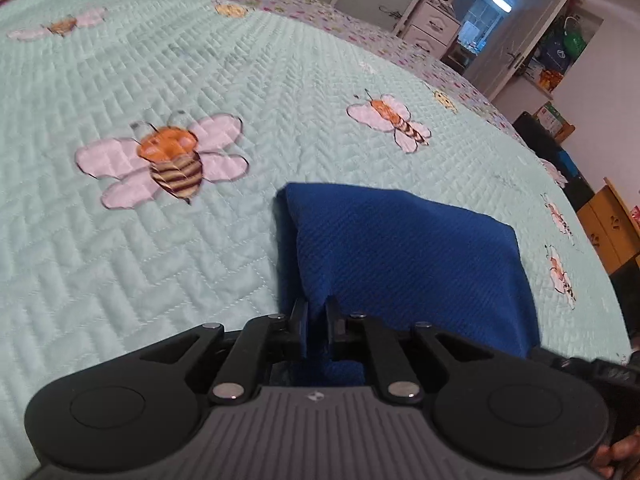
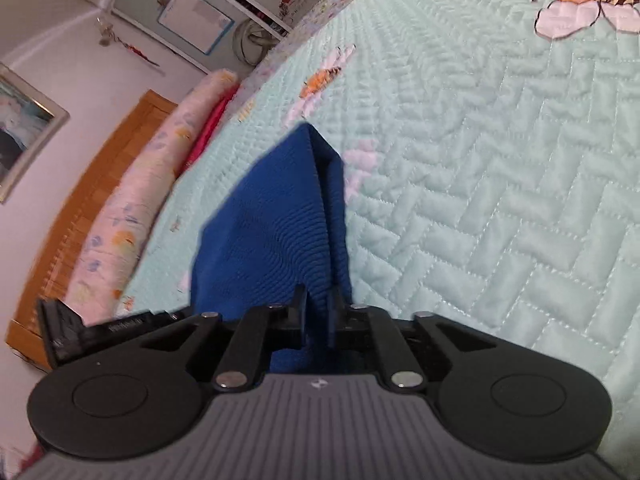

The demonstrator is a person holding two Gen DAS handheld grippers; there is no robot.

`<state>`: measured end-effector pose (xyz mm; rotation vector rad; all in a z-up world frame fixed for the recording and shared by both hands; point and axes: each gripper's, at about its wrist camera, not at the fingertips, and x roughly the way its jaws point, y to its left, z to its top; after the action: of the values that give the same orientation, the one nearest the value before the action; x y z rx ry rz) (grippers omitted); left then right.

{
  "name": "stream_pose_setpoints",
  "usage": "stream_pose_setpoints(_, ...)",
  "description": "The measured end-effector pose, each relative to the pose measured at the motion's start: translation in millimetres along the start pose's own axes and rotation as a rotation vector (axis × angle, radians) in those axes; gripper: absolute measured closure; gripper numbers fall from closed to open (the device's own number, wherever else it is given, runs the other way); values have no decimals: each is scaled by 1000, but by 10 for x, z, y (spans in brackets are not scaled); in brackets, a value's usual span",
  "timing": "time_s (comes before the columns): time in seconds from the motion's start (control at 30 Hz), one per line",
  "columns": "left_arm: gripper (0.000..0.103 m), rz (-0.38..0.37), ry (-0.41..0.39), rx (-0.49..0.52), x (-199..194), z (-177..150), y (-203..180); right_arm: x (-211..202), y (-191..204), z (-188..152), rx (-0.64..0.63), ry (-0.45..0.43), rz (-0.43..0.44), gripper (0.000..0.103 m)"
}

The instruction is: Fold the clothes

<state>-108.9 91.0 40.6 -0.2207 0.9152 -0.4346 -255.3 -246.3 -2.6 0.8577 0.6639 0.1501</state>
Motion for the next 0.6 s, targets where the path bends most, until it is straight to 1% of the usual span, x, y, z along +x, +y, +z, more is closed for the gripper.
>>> stream_pose_setpoints(0.1, 94, 88, -54, 21, -233, 35, -68, -138, 118, 129, -34, -68, 26, 88)
stream_pose_setpoints(0.13, 94, 83, -80, 31, -305, 66, -121, -121, 162, 197, -40, -79, 41, 88)
stream_pose_setpoints(0.23, 94, -3, -96, 68, -316, 240, -406, 88, 294, 439, -41, -69, 92, 88)
stream_pose_setpoints(0.27, 94, -19, -97, 101, -261, 309, -548, 158, 337, 520, -42, -66, 109, 89)
stream_pose_setpoints(0.3, 94, -34, -95, 127, -182, 360, -668, 228, 381, 601, -42, -63, 125, 93)
stream_pose_setpoints(0.33, 94, -49, -89, 146, -84, 397, -771, 321, 406, 672, -37, -61, 132, 93)
stream_pose_setpoints(0.37, 94, -64, -84, 165, 14, 434, -874, 420, 400, 724, -21, -56, 137, 93)
stream_pose_setpoints(0.43, 94, -89, -56, 193, 272, 456, -1008, 632, 270, 746, 19, -18, 130, 94)
stream_pose_setpoints(0.47, 93, -85, -40, 203, 411, 431, -1041, 744, 191, 747, 38, 5, 121, 94)
stream_pose_setpoints(0.5, 93, -70, -23, 212, 550, 385, -1057, 856, 111, 748, 58, 27, 112, 99)
stream_pose_setpoints(0.53, 92, -58, -12, 225, 674, 327, -1054, 968, 32, 749, 77, 50, 102, 103)
stream_pose_setpoints(0.57, 92, -60, -18, 221, 736, 278, -1018, 1033, -75, 730, 97, 50, 104, 103)
stream_pose_setpoints(0.6, 92, -69, -33, 199, 760, 241, -966, 1055, -208, 694, 118, 31, 115, 103)
